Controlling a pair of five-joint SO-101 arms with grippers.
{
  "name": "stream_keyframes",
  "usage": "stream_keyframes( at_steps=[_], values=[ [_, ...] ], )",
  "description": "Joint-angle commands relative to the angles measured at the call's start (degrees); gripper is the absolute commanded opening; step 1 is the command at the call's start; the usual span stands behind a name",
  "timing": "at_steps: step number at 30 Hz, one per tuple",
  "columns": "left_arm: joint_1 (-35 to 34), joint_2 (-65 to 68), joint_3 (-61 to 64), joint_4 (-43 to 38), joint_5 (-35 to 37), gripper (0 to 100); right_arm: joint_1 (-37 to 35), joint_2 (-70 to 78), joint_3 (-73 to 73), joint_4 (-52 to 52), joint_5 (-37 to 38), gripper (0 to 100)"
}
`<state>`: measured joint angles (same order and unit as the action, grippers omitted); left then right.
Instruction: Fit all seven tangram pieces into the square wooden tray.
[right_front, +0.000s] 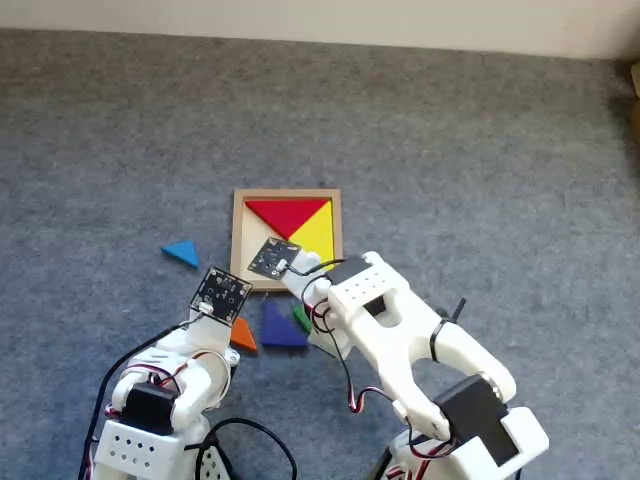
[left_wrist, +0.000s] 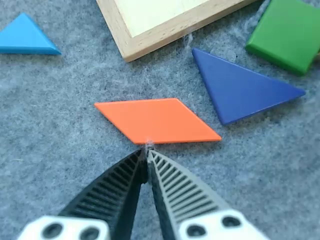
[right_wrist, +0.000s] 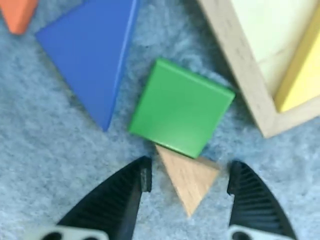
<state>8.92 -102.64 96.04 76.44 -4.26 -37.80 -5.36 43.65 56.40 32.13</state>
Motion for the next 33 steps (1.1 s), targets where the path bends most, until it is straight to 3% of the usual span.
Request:
stream_keyframes(
  at_steps=[1, 9, 33],
  values=[
    [0.84, -2.59, 1.19, 0.0, 0.35, 1, -1.36, -0.48, -2.24, -1.27, 1.05, 23.0],
    [0.84, -2.59, 1.19, 0.0, 0.35, 1, -1.36, -0.48, -2.24, -1.36, 4.13, 22.8],
    [0.84, -2.59, 1.19, 0.0, 0.35, 1, -1.36, -0.48, -1.89, -1.19, 4.31, 21.8]
  ],
)
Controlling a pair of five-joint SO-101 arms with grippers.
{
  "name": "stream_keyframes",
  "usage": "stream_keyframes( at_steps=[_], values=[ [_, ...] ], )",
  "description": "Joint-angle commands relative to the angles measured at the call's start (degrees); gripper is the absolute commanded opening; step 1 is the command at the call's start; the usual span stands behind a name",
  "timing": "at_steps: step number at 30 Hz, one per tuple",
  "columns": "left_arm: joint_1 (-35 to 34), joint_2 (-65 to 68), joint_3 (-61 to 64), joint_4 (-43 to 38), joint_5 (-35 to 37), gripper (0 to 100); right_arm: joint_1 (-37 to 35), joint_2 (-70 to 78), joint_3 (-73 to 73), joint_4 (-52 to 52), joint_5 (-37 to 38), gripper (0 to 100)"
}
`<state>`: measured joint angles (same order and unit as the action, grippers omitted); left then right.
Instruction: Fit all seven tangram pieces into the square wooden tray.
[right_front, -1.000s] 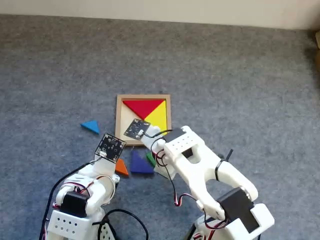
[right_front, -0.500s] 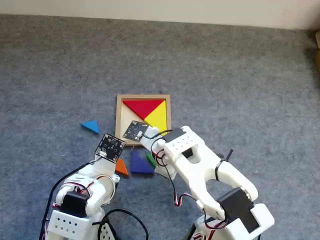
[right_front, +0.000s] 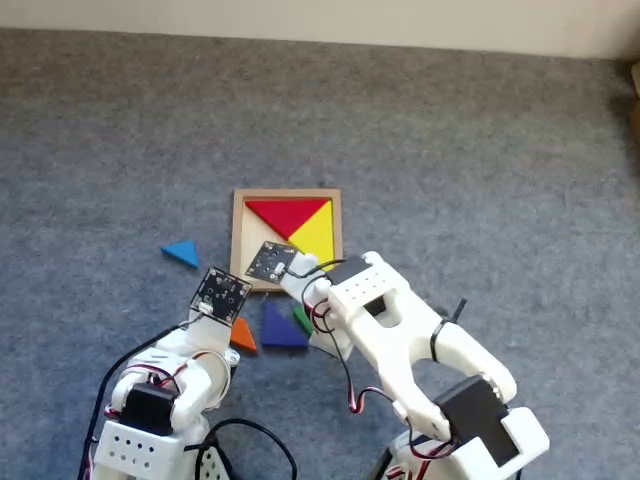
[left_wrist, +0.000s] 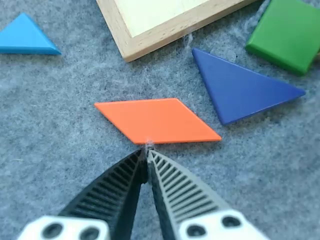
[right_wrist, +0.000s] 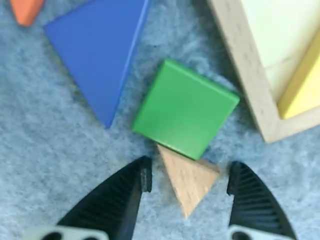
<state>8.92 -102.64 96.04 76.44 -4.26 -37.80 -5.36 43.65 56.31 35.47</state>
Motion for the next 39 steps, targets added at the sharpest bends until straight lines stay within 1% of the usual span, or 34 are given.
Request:
stream_keyframes(
  at_steps=[1, 5, 13, 19, 23, 27, 36, 39],
  values=[
    [0.84, -2.59, 1.19, 0.0, 0.35, 1, -1.36, -0.48, -1.89, -1.1, 0.97, 20.4],
    [0.84, -2.59, 1.19, 0.0, 0.35, 1, -1.36, -0.48, -2.07, -1.1, 0.97, 16.3],
    [0.84, -2.59, 1.19, 0.0, 0.35, 1, -1.19, -0.48, -2.07, -1.01, 0.97, 15.9],
    [0.84, -2.59, 1.19, 0.0, 0.35, 1, 2.24, -0.57, -2.24, -1.01, 0.97, 15.9],
    [0.84, -2.59, 1.19, 0.0, 0.35, 1, 2.59, -0.57, -2.24, -1.01, 0.88, 15.6],
    [0.84, -2.59, 1.19, 0.0, 0.35, 1, 2.59, -0.57, -2.24, -1.01, 0.88, 10.7],
    [0.84, -2.59, 1.19, 0.0, 0.35, 1, 2.95, -0.75, -2.24, -0.4, 0.88, 9.8],
    [0.84, -2.59, 1.19, 0.0, 0.35, 1, 4.44, -3.74, -2.24, 1.54, 0.88, 9.8]
  ],
)
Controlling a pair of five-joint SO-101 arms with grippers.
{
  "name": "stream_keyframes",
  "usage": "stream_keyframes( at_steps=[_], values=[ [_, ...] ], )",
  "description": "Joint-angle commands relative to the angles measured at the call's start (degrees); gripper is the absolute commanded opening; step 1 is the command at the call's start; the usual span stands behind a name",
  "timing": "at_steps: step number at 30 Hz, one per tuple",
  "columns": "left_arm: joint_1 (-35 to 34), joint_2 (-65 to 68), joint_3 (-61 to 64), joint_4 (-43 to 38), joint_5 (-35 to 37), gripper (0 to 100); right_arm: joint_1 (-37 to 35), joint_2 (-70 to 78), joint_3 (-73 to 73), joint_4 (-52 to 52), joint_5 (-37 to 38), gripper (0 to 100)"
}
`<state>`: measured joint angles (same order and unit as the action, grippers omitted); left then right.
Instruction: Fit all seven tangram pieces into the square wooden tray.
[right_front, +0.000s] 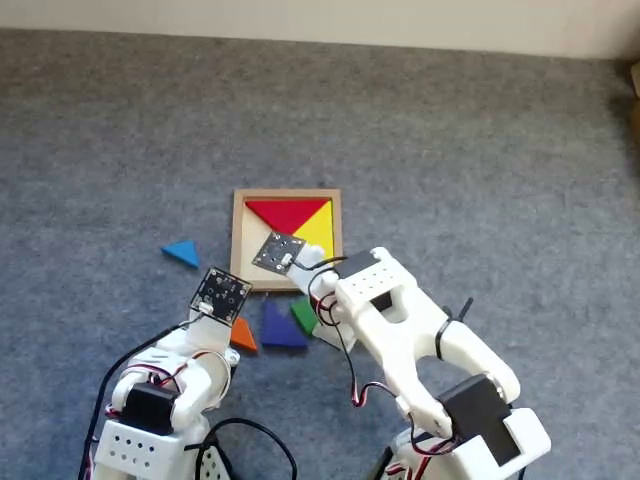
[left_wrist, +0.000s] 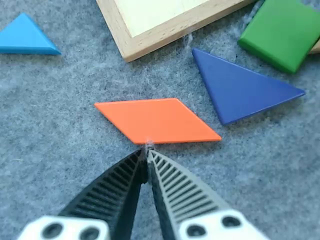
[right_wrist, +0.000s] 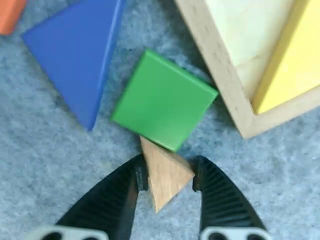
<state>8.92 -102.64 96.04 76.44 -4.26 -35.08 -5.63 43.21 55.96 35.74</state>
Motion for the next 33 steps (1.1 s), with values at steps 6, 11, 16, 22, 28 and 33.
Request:
stream_keyframes(
  at_steps=[6, 11, 16, 22, 28, 33],
  values=[
    [0.84, -2.59, 1.19, 0.0, 0.35, 1, 2.68, -12.09, -1.36, 2.51, 0.62, 9.8],
    [0.84, -2.59, 1.19, 0.0, 0.35, 1, 2.86, -14.55, -1.36, 2.33, 0.26, 9.8],
    [0.84, -2.59, 1.19, 0.0, 0.35, 1, 2.59, -14.55, -1.8, 2.15, 0.18, 9.8],
    [0.84, -2.59, 1.19, 0.0, 0.35, 1, 2.51, -14.46, -1.71, -6.64, 0.26, 9.8],
    [0.84, -2.59, 1.19, 0.0, 0.35, 1, -0.92, -14.46, -1.8, -10.68, 0.53, 9.8],
    [0.84, -2.59, 1.19, 0.0, 0.35, 1, -3.38, -14.37, -1.89, -13.67, 0.62, 9.8]
  ],
)
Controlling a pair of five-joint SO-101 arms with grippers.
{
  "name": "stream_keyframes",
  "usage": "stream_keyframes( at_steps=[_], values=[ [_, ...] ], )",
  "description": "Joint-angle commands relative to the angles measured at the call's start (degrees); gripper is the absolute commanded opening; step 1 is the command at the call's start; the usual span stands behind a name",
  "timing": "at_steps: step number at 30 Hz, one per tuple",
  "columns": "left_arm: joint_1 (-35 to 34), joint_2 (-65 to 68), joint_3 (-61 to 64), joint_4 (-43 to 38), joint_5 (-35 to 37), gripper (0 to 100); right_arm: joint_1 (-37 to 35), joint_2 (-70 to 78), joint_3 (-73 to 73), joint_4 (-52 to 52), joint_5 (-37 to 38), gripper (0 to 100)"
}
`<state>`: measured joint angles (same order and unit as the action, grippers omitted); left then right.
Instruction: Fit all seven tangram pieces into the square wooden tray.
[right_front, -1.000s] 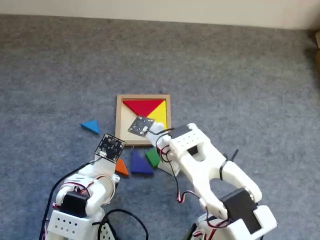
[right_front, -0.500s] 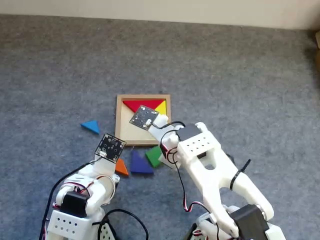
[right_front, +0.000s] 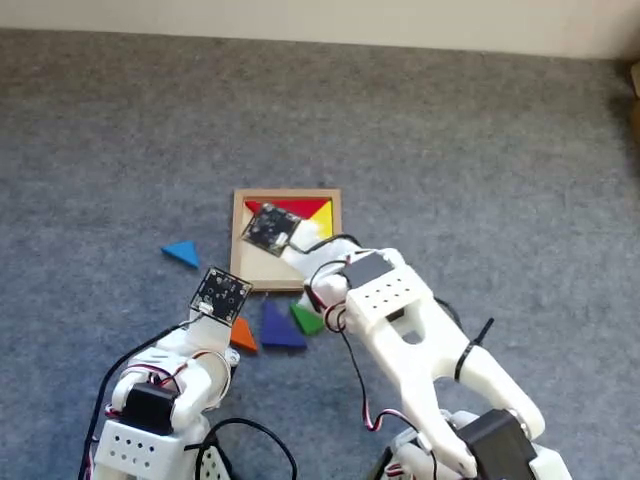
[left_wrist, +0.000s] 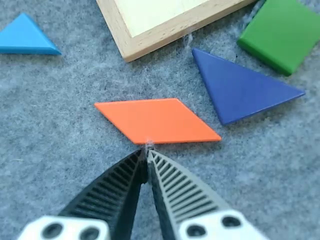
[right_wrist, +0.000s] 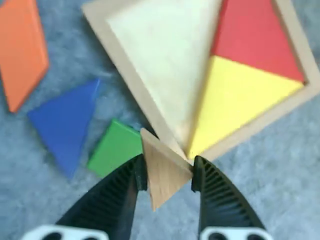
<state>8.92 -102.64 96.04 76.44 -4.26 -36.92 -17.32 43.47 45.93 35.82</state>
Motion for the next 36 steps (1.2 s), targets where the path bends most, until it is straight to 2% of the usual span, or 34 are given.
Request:
stream_keyframes(
  at_steps=[1, 12, 24, 31, 36],
  values=[
    [0.84, -2.59, 1.19, 0.0, 0.35, 1, -1.63, -2.51, -1.98, -4.88, 0.53, 9.8],
    [0.84, -2.59, 1.19, 0.0, 0.35, 1, -1.27, 15.16, -12.26, -7.78, 0.35, 9.8],
    [0.84, -2.59, 1.19, 0.0, 0.35, 1, -1.19, 16.92, -14.81, -7.87, 0.44, 10.4],
    [0.84, -2.59, 1.19, 0.0, 0.35, 1, 0.4, 16.92, -14.46, -7.78, 0.35, 27.5],
    [0.84, -2.59, 1.19, 0.0, 0.35, 1, 0.57, 16.66, -14.46, -7.78, 0.44, 27.8]
  ],
)
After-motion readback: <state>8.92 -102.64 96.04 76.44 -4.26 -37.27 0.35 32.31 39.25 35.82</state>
